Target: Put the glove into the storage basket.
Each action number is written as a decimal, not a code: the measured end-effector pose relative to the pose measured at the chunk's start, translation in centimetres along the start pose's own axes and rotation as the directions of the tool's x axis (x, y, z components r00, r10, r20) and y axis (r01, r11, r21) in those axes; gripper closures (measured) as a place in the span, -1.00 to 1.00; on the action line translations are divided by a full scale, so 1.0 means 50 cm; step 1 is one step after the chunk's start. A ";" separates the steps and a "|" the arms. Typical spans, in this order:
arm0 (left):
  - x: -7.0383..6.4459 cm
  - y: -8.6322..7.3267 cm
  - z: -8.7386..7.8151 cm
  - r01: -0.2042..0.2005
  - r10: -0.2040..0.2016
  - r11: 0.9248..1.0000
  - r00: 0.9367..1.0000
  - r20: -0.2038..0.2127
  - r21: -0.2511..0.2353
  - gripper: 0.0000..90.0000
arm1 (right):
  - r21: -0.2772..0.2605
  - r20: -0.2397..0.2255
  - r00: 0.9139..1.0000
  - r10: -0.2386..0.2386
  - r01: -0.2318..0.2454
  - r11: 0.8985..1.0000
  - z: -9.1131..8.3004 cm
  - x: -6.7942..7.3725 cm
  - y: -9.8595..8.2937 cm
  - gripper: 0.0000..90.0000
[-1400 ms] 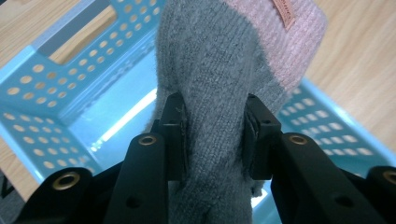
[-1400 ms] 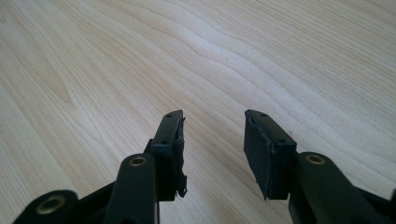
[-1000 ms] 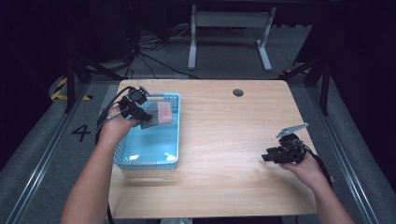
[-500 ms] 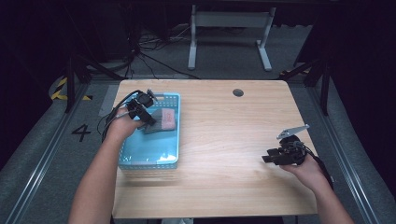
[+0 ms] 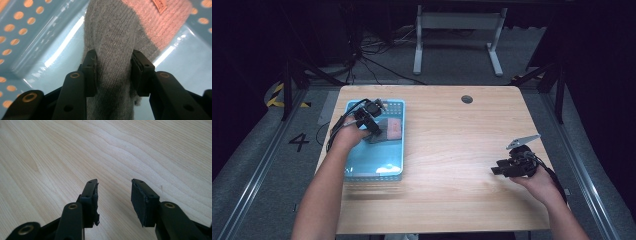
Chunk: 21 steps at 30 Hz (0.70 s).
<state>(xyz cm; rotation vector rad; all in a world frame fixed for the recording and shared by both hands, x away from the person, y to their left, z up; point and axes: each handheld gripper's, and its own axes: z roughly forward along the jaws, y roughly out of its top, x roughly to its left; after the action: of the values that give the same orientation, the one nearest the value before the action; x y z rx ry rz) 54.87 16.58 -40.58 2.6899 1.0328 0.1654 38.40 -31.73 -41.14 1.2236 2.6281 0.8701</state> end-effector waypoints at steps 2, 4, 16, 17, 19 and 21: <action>0.001 0.001 0.004 -0.016 0.016 1.000 1.000 -0.006 0.002 0.36 | 0.000 0.000 1.000 0.000 0.000 1.000 0.000 -0.001 -0.001 0.27; 0.002 0.002 0.006 -0.051 0.051 0.999 0.999 -0.019 0.001 0.31 | -0.005 -0.001 1.000 -0.005 0.005 1.000 -0.002 -0.003 -0.001 0.27; -0.010 -0.007 -0.025 -0.015 0.005 0.994 0.996 -0.085 -0.113 -0.31 | -0.017 -0.012 1.000 -0.017 0.017 1.000 -0.003 -0.005 0.010 0.27; -0.014 -0.008 -0.035 -0.015 0.004 0.991 0.996 -0.088 -0.130 -0.32 | -0.018 -0.012 1.000 -0.019 0.019 1.000 -0.003 -0.005 0.011 0.27; -0.025 -0.013 -0.062 -0.019 0.003 0.985 0.996 -0.089 -0.170 -0.32 | -0.018 -0.016 1.000 -0.020 0.020 1.000 -0.002 -0.005 0.014 0.27; -0.038 -0.015 -0.083 -0.017 0.002 0.977 0.998 -0.068 -0.214 -0.30 | -0.020 -0.019 0.999 -0.026 0.025 0.999 0.000 -0.006 0.017 0.27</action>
<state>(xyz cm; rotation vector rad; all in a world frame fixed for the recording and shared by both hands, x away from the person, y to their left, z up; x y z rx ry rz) 52.16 16.67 -36.82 2.5100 0.9610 0.3511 39.14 -31.52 -40.72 1.1805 2.6374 0.9059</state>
